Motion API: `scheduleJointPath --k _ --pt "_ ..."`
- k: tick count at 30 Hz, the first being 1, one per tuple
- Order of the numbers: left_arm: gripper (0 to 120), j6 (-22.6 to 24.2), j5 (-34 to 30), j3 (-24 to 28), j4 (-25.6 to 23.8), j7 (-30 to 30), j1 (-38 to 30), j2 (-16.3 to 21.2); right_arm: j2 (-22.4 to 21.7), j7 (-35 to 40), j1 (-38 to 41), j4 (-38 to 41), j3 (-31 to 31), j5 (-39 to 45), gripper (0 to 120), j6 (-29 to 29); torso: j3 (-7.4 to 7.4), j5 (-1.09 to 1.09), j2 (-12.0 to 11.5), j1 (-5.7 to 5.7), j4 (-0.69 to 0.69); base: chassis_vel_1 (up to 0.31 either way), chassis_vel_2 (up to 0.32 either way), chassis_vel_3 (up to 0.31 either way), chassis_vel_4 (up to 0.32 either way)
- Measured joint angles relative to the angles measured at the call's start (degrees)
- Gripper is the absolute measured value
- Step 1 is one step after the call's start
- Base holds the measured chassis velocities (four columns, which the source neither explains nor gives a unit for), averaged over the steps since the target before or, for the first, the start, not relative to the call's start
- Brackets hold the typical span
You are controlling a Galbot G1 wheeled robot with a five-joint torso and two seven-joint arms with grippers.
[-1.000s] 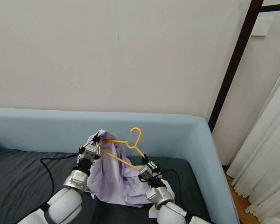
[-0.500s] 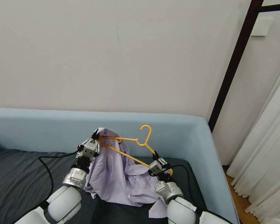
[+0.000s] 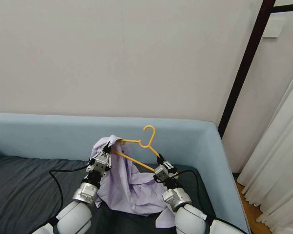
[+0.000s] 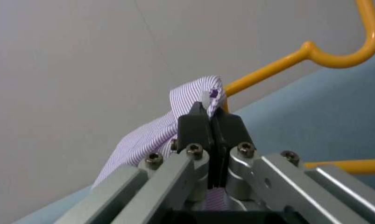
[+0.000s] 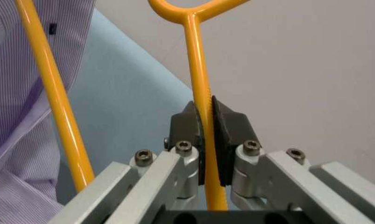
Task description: Pick up the clothes from the sofa and hang them on the clothes hanger.
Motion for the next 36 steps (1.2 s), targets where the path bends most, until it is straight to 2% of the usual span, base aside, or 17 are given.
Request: scheduleJointPath --k 4,9,13,16,22,36 --pt "0 -0.6 0.1 -0.8 1.5 0.0 -0.8 0.0 0.2 -0.5 0.0 -1.1 0.6 -3.1 4 0.8 0.00 0.00 0.0 0.00 0.00 0.000 0.000 0.000 0.000" --pt "0 -0.3 -0.3 -1.9 1.0 -0.1 -1.6 0.4 -0.7 -1.7 -0.2 -2.9 1.3 -8.0 4 1.6 0.00 0.00 0.0 0.00 -0.02 0.000 0.000 0.000 0.000" --pt "0 0.4 -1.4 -1.6 -0.5 0.1 -2.2 0.6 -0.5 -3.8 0.1 -5.1 2.1 -16.1 4 6.0 0.00 0.01 0.0 0.00 -0.01 0.000 0.000 0.000 0.000" --pt "0 0.4 -1.6 -1.1 -1.2 0.6 -2.3 0.0 0.4 -4.2 0.4 -6.0 2.2 -17.9 4 7.2 0.00 0.01 0.0 0.00 0.00 0.000 0.000 0.000 0.000" --pt "0 -1.4 -1.4 0.6 -1.3 2.5 -2.0 -2.1 2.6 -4.3 1.3 -6.9 1.2 -17.5 4 7.4 0.00 0.01 0.0 0.00 0.00 0.000 0.000 0.000 0.000" --pt "0 -5.9 2.6 1.7 1.3 4.0 1.0 -4.2 5.1 -1.2 2.2 -5.5 0.8 -5.6 4 5.1 0.00 0.00 0.0 0.00 0.00 0.000 0.000 0.000 0.000"
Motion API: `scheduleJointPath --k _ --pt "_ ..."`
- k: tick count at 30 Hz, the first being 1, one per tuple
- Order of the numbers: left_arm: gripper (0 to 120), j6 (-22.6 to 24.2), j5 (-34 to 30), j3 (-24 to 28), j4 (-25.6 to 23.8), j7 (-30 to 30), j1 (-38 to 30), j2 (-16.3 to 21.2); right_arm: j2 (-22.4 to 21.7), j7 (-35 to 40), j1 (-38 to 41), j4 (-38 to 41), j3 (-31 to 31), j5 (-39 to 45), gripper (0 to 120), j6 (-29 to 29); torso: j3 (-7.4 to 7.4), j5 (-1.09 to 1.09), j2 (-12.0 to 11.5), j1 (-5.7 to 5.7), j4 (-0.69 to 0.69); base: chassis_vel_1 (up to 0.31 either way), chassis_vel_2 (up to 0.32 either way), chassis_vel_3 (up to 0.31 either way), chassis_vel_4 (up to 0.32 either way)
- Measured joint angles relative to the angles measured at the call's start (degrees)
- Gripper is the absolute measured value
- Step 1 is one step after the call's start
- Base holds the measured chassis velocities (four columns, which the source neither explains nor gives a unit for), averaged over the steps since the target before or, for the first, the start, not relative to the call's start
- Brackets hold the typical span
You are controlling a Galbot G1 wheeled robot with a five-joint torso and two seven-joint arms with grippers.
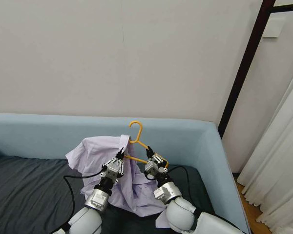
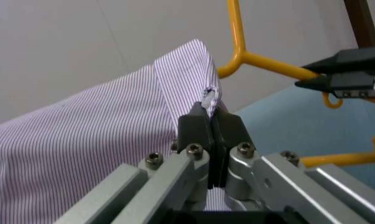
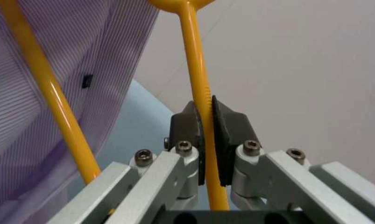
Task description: Pick up the clothes from the sofa and hang them on the clothes hanger.
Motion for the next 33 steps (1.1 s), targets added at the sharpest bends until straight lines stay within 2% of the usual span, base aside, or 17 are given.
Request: scheduleJointPath --k 16,18,21,26,30,33 --pt "0 -2.8 -2.8 0.7 -0.9 1.8 -2.7 -3.5 0.9 0.1 2.5 0.6 2.8 0.4 4 -0.4 0.00 0.01 0.0 0.00 -0.01 0.000 0.000 0.000 0.000" --pt "0 -3.6 -2.9 1.1 0.6 1.8 -2.7 -5.5 1.2 0.1 2.8 1.5 2.7 2.4 4 -1.1 0.00 0.00 0.0 0.00 0.00 0.000 0.000 0.000 0.000" --pt "0 -3.5 -3.8 1.2 0.0 1.8 -2.8 -7.4 1.1 0.5 3.1 2.6 2.3 5.9 4 -2.7 0.01 0.00 0.0 0.00 0.00 0.000 0.000 0.000 0.000" --pt "0 -2.0 -4.3 0.5 -2.1 1.9 -3.5 -6.8 0.6 0.4 3.8 3.1 2.7 6.4 4 -3.0 0.00 0.01 0.0 0.00 -0.02 0.000 0.000 0.000 0.000" --pt "0 -1.9 -4.2 -0.4 -1.9 1.9 -2.7 -5.8 0.1 0.2 3.8 4.2 3.0 6.4 4 -3.3 0.00 0.01 0.0 0.00 0.01 0.000 0.000 0.000 0.000" --pt "0 -2.0 -3.4 -0.8 -1.6 1.8 -1.8 -6.4 -0.7 -0.2 3.6 5.1 3.1 5.9 4 -3.7 0.00 0.00 0.0 0.00 0.00 0.000 0.000 0.000 0.000"
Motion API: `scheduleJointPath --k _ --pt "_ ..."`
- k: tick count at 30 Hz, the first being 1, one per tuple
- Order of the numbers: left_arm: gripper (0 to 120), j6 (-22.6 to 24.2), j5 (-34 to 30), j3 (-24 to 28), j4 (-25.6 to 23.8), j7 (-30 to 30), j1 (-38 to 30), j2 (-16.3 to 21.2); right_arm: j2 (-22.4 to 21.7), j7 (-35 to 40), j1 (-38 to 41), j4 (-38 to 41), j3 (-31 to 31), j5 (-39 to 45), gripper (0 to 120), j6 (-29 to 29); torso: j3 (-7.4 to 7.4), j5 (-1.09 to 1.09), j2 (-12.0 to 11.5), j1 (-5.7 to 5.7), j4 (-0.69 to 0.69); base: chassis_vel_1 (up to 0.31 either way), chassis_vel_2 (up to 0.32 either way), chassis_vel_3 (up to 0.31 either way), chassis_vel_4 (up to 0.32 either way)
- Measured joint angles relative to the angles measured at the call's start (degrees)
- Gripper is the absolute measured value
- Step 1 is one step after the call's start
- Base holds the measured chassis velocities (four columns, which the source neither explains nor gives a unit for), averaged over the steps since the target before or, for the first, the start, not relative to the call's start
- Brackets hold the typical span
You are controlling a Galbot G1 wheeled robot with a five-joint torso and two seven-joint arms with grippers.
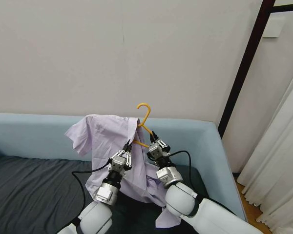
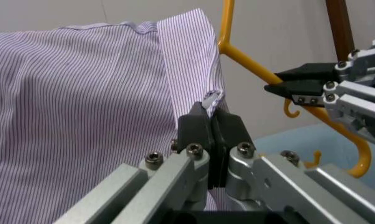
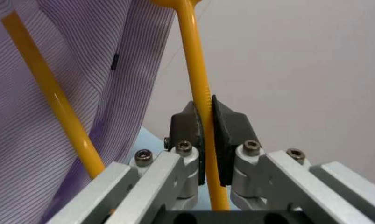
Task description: Pick up the clothes from the sofa and hang them on the clothes hanger.
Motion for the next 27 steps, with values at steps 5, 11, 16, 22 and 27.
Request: scheduleJointPath --k 5,11,16,22,27 --pt "8 -0.7 1.5 0.2 0.4 0.0 0.8 -0.9 -0.5 -0.6 -0.2 0.3 0.6 -1.3 4 0.0 0.00 0.00 0.0 0.00 -0.02 0.000 0.000 0.000 0.000" --pt "34 -5.5 4.1 -3.8 -1.4 -0.2 7.7 4.4 -0.4 -1.7 -1.5 -2.3 3.0 -4.7 4 3.7 0.00 -0.01 0.0 0.00 -0.02 0.000 0.000 0.000 0.000" --pt "52 -8.5 3.1 -9.1 -5.3 -1.5 15.3 11.4 -0.3 -2.3 -2.5 -3.8 4.2 -6.6 4 5.7 0.00 -0.03 0.0 0.00 0.06 0.000 0.000 0.000 0.000" --pt "74 -9.7 -11.5 -14.0 -9.9 0.1 12.2 27.2 -1.1 -3.6 -7.6 -4.8 8.8 -13.7 4 8.8 -0.01 0.03 0.0 0.00 -0.06 0.000 0.000 0.000 0.000" --pt "92 -12.2 -23.8 -15.0 -7.1 8.8 4.2 35.3 0.4 -4.0 -8.3 -6.5 8.8 -17.3 4 10.7 0.00 -0.02 0.0 0.00 -0.03 0.000 0.000 0.000 0.000"
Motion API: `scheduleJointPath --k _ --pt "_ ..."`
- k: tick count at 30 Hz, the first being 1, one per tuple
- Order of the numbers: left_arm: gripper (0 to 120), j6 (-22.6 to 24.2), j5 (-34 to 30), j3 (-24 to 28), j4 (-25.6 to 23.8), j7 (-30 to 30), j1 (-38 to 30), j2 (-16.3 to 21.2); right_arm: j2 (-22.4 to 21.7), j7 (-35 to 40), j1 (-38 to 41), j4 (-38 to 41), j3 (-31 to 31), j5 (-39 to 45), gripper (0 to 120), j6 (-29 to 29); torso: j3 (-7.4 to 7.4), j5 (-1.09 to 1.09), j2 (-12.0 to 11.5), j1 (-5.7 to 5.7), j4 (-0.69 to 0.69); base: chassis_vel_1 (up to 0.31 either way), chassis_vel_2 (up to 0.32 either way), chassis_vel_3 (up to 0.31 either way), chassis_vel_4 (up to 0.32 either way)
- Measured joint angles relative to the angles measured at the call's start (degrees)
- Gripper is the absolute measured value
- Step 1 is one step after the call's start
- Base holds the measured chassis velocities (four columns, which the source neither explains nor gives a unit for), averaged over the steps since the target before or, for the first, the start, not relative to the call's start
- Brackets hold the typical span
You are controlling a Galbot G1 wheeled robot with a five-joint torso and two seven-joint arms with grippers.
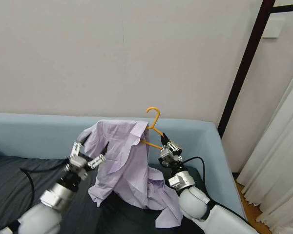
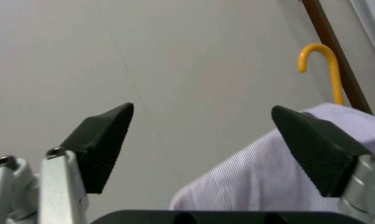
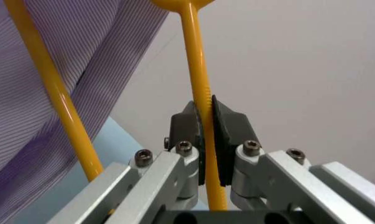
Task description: Pick up the clothes from the sofa and hang them on the clothes hanger.
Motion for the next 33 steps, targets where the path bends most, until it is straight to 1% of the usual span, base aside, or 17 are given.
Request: scheduleJointPath --k 1,2,3,4,6,7,8,9,11,12,14,17,18,23,28,30,33 --pt "95 -1.5 -4.4 0.0 1.8 6.0 -2.4 1.7 0.5 -0.3 0.3 -0.6 -0.6 -1.0 4 0.6 0.00 0.00 0.0 0.00 0.01 0.000 0.000 0.000 0.000" --pt "95 -1.5 -4.4 0.0 1.8 6.0 -2.4 1.7 0.5 -0.3 0.3 -0.6 -0.6 -1.0 4 0.6 0.00 0.00 0.0 0.00 0.01 0.000 0.000 0.000 0.000" --pt "98 -2.7 -7.5 0.0 3.6 10.9 -4.3 2.7 1.0 -0.4 0.6 -1.0 -1.1 -1.9 4 1.1 0.00 0.01 0.0 0.00 0.03 0.000 0.000 0.000 0.000" --pt "100 -3.4 -10.4 0.1 5.4 16.0 -5.9 3.8 1.3 -0.5 0.8 -1.3 -1.7 -2.6 4 1.5 0.00 0.00 0.0 0.00 0.03 0.000 0.000 0.000 0.000" --pt "100 -5.5 -17.5 0.9 11.0 30.4 -9.4 5.4 2.3 -0.7 1.3 -2.1 -3.0 -4.2 4 2.1 0.00 0.02 0.0 0.00 0.02 0.000 0.000 0.000 0.000" --pt "100 -5.5 -17.5 0.9 11.0 30.4 -9.4 5.4 2.3 -0.7 1.3 -2.1 -3.0 -4.2 4 2.1 0.00 0.02 0.0 0.00 0.02 0.000 0.000 0.000 0.000" --pt "100 -5.7 -18.8 1.0 12.2 33.1 -10.1 5.6 2.5 -0.8 1.3 -2.2 -3.2 -4.5 4 2.2 0.01 0.01 0.0 0.00 0.02 0.000 0.000 0.000 0.000" --pt "100 -5.7 -23.5 1.9 17.0 44.7 -13.0 6.1 3.0 -1.0 1.5 -2.5 -3.9 -6.0 4 2.8 0.00 0.00 0.0 0.00 0.03 0.000 0.000 0.000 0.000" --pt "100 -2.7 -26.1 3.4 21.1 54.1 -16.5 5.9 3.1 -1.3 1.2 -2.3 -4.2 -7.5 4 3.1 0.01 -0.01 0.0 0.00 0.05 0.000 0.000 0.000 0.000" --pt "100 -2.7 -26.1 3.4 21.1 54.1 -16.5 5.9 3.1 -1.3 1.2 -2.3 -4.2 -7.5 4 3.1 0.01 -0.01 0.0 0.00 0.05 0.000 0.000 0.000 0.000" --pt "100 2.0 -28.1 5.0 23.2 60.3 -19.2 5.6 2.9 -1.5 0.7 -1.6 -4.2 -8.7 4 3.1 0.00 0.00 0.0 0.00 0.03 0.000 0.000 0.000 0.000" --pt "100 7.7 -28.3 8.9 25.0 66.5 -24.0 4.0 2.5 -1.7 -0.3 -0.7 -3.5 -10.4 4 3.2 0.00 0.02 0.0 0.00 0.02 0.000 0.000 0.000 0.000" --pt "100 7.7 -28.3 8.9 25.0 66.5 -24.0 4.0 2.5 -1.7 -0.3 -0.7 -3.5 -10.4 4 3.2 0.00 0.02 0.0 0.00 0.02 0.000 0.000 0.000 0.000" --pt "100 11.0 -24.8 15.0 26.8 68.7 -30.2 0.2 2.3 -2.2 -2.6 -0.3 -2.0 -14.6 4 5.2 0.01 0.02 0.0 0.00 0.00 0.000 0.000 0.000 0.000" --pt "99 11.9 -23.4 17.2 27.7 68.6 -32.4 -1.3 2.6 -2.5 -3.7 -0.4 -1.4 -16.7 4 6.3 0.00 0.02 0.0 0.00 0.01 0.000 0.000 0.000 0.000" --pt "97 12.3 -23.2 17.4 27.9 68.8 -32.8 -1.5 2.7 -2.6 -3.8 -0.4 -1.4 -17.0 4 6.5 0.01 0.02 0.0 0.00 0.01 0.000 0.000 0.000 0.000" --pt "81 14.2 -22.2 18.3 28.9 72.5 -34.4 -2.3 2.7 -2.7 -3.9 -0.5 -1.0 -18.3 4 7.3 0.00 0.03 0.0 0.00 0.02 0.000 0.000 0.000 0.000"
